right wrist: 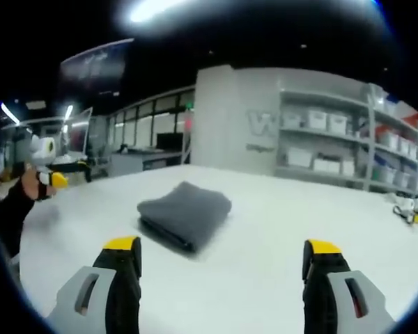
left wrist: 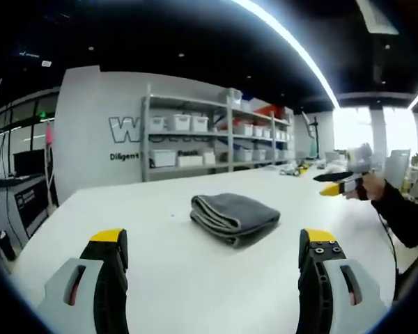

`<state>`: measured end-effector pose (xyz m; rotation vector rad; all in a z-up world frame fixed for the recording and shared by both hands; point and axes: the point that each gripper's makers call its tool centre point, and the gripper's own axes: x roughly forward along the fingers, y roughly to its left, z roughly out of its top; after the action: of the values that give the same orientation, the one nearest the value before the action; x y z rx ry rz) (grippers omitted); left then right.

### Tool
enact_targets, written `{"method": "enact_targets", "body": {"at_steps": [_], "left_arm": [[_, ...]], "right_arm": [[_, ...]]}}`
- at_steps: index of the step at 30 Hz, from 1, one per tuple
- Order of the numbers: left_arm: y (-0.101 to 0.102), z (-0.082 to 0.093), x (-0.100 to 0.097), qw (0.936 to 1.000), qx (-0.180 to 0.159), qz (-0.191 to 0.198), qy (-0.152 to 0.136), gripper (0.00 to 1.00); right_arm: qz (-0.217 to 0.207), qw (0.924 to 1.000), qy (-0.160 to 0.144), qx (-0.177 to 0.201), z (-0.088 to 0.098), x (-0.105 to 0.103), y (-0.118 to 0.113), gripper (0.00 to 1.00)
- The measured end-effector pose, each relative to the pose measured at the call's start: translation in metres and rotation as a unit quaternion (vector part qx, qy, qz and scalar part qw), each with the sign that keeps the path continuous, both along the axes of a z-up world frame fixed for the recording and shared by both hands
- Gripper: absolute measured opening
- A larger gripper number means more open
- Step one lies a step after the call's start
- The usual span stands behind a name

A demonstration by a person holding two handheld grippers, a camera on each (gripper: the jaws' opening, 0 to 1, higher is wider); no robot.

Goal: Open the folded towel by lifting each exposed corner and separating the folded layers until the towel lies flat within the target outline without major curled edges

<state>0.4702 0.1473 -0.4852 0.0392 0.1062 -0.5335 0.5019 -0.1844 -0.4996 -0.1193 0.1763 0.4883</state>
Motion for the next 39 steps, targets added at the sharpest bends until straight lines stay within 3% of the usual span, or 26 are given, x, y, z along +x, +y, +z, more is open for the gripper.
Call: {"method": "enact_targets", "body": {"at_steps": [9,16,23,28,34,36,39], "left_arm": [[0.003,-0.004,0.004,0.9999,-0.009,0.005,0.009,0.99],[0.000,0.001,0.025,1.0000,0.000,0.005,0.001,1.00],[-0.011,0.011,0.048,1.0000,-0.003,-0.008,0.001,1.00],[-0.004,0.001,0.070,0.9998,0.011,0.006,0.013,1.00],[-0.015,-0.003,0.080,0.9996,0.013,-0.008,0.022,1.00],[-0.016,-0.004,0.093,0.9995,0.016,-0.011,0.024,1.00],[-0.022,-0.005,0.094,0.9993,0.019,-0.014,0.028,1.00]], "right_arm": [[-0.002,1.0000,0.005,-0.003,-0.006,0.005,-0.007,0.99],[0.003,1.0000,0.006,0.004,-0.002,0.014,-0.005,0.99],[0.003,0.9999,0.005,-0.011,0.006,0.037,0.001,0.99],[0.008,0.9999,0.008,-0.010,0.001,0.049,0.006,0.99],[0.005,0.9997,0.021,-0.012,-0.011,0.059,0.005,0.99],[0.006,0.9996,0.023,-0.015,-0.012,0.061,0.005,0.99],[0.003,0.9997,0.022,-0.013,-0.010,0.068,0.003,0.99]]}}
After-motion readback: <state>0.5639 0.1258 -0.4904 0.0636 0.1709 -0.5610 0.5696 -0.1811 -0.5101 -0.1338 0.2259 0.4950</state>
